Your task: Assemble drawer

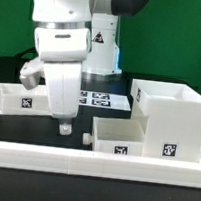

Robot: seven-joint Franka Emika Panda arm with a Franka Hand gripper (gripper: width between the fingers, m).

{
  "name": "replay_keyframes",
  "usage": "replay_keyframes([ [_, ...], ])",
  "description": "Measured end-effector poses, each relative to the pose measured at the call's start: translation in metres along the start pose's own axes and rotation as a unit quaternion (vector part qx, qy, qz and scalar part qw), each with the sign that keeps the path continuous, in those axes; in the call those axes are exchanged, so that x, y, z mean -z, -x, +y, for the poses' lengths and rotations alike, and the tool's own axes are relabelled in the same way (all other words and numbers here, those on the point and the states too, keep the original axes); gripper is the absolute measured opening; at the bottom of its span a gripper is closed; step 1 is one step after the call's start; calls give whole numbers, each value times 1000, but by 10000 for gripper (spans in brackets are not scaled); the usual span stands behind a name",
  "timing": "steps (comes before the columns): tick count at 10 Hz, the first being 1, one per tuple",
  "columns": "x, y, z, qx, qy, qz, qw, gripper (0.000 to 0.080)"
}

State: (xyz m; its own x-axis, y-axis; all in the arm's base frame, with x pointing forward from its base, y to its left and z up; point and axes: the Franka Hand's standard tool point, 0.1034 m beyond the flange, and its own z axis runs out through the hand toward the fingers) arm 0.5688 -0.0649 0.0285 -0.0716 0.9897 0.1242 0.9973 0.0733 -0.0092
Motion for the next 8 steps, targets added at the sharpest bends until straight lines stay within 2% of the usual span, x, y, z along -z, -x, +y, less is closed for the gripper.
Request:
replay_keyframes([
  [3, -17, -18, 2, -6, -9, 9, 1000, 649],
  [6, -15, -41, 8, -15, -6, 15, 1000, 649],
  [8, -15, -44, 9, -18, -6, 16, 1000, 649],
])
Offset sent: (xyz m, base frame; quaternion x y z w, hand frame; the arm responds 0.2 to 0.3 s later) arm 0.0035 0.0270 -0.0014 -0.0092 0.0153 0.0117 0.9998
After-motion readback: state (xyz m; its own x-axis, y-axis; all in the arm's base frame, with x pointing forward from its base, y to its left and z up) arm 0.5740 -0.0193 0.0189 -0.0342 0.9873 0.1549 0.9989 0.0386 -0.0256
